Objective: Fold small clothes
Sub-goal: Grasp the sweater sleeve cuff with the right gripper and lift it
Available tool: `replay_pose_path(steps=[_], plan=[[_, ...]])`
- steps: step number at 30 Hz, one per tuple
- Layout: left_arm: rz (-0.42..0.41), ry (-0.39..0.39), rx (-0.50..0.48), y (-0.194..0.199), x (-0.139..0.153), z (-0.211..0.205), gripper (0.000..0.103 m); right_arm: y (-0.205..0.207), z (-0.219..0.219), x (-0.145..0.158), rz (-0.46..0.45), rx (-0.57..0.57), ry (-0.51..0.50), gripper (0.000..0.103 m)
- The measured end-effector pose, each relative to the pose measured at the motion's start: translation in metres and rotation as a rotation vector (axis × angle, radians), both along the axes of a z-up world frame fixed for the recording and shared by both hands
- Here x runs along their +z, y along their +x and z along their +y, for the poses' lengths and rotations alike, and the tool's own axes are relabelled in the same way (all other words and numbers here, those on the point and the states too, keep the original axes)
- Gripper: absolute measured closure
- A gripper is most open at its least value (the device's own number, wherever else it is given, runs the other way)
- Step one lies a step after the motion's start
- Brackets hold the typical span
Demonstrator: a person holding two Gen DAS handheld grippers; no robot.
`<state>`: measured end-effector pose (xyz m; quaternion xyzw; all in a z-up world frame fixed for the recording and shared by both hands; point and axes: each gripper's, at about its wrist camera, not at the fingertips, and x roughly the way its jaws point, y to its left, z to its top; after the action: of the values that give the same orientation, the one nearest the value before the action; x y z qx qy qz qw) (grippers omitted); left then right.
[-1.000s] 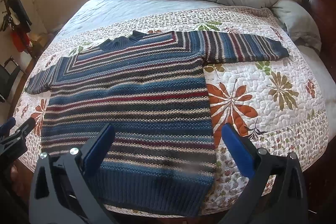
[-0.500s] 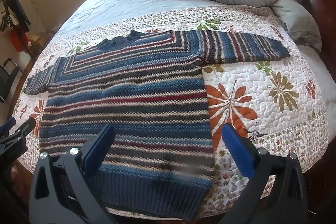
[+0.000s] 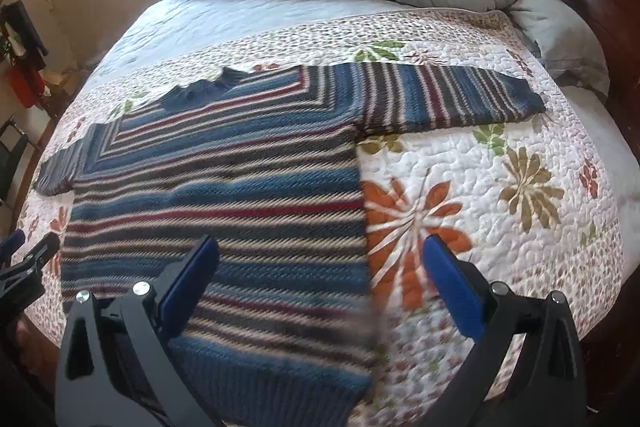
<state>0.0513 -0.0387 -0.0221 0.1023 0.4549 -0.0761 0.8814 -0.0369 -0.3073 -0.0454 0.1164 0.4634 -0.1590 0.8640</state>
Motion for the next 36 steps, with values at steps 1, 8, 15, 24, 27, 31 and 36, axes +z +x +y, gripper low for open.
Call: replay_pose_path(steps=[1, 8, 15, 24, 27, 31, 36], plan=[[0.002, 0.003, -0.005, 0.006, -0.001, -0.006, 0.003, 0.005, -0.012, -0.002, 0.012, -0.007, -0.006, 0.002], [0.038, -0.023, -0.030, 0.083, -0.019, -0.089, 0.003, 0.055, -0.153, -0.038, 0.138, -0.202, -0.023, 0.002], [0.112, -0.060, -0.060, 0.153, -0.066, -0.209, 0.003, 0.101, -0.269, -0.078, 0.222, -0.289, 0.013, 0.002], [0.185, -0.078, -0.107, 0.169, -0.101, -0.282, 0.003, 0.108, -0.347, -0.110, 0.276, -0.349, 0.102, 0.002], [0.181, -0.065, -0.112, 0.172, -0.102, -0.290, 0.003, 0.108, -0.369, -0.118, 0.274, -0.373, 0.145, 0.002], [0.169, -0.053, -0.112, 0.172, -0.100, -0.290, 0.003, 0.110, -0.394, -0.124, 0.225, -0.419, 0.223, 0.002], [0.157, -0.019, -0.106, 0.175, -0.100, -0.276, 0.003, 0.122, -0.407, -0.120, 0.198, -0.453, 0.180, 0.030]])
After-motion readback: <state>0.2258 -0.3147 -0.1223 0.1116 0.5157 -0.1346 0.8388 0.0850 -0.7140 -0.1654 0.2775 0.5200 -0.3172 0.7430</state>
